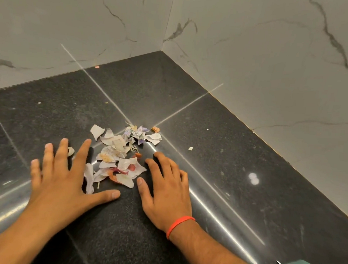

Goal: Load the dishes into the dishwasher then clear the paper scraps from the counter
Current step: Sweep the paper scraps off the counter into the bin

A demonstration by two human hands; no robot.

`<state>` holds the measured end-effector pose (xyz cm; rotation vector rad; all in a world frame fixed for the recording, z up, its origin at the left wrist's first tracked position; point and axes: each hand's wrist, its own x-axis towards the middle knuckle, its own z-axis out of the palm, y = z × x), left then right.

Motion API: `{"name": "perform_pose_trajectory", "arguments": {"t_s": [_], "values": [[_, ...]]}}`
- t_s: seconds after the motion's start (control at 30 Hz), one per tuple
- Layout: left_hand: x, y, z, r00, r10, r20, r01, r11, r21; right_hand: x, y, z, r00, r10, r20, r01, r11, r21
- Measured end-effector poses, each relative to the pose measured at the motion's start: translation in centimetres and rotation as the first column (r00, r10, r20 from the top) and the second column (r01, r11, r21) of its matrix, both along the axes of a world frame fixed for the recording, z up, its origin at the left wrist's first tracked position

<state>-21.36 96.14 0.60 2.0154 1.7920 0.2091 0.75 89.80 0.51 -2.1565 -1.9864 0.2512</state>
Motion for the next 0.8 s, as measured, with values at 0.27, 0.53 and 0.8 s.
{"name": "perform_pose_trajectory", "arguments": {"t_s": [0.27, 0.53, 0.8], "values": [[4.5, 1.2, -1.0, 0.976, -0.176, 0.129, 0.144, 0.963, 0.227, 0.2, 0.1, 0.1, 1.0, 0.009, -0.013, -0.009, 1.0, -0.007], [4.7, 1.2, -0.8, 0.969, -0.17, 0.181, 0.119, 0.958, 0.263, 0.2, 0.0, -0.1, 1.0, 0.006, -0.005, -0.006, 1.0, 0.017], [4.7, 1.3, -1.2, 0.981, -0.174, 0.087, 0.14, 0.943, 0.303, 0.1, 0.0, -0.6, 1.0, 0.001, 0.029, -0.003, 0.997, 0.073]]}}
